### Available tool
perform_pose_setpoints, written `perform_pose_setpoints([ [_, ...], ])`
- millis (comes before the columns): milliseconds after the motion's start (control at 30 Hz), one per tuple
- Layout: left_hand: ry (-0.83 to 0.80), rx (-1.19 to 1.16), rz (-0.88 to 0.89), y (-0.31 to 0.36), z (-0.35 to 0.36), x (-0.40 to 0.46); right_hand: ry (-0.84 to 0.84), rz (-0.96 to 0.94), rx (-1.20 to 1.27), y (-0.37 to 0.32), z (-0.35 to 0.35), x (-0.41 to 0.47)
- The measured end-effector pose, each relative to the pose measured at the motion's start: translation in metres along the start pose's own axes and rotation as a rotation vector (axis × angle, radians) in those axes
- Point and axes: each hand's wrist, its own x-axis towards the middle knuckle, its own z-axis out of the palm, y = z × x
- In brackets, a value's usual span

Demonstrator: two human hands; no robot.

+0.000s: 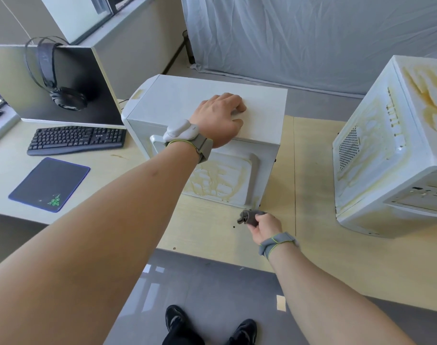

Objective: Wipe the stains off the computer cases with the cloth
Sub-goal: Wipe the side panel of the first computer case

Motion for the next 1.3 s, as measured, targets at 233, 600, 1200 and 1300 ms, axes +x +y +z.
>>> perform_pose_setpoints([
  [233,0.004,0.014,0.012,-0.003,0.002,0.002,-0.068,0.013,0.063,0.001,0.018,0.005],
  [600,0.005,0.018,0.017,0.002,0.000,-0.001,-0.099,0.096,0.402,-0.039,0.021,-0.037],
  [1200,0.002,0.024,-0.008,0.002,-0.001,-0.002,-0.172,0.008,0.103,-0.051,-0.024,-0.078],
  [1300,-0.003,0.024,-0.002,0.002,-0.001,-0.002,-0.120,0.047,0.013,-0.022,-0.026,-0.045],
])
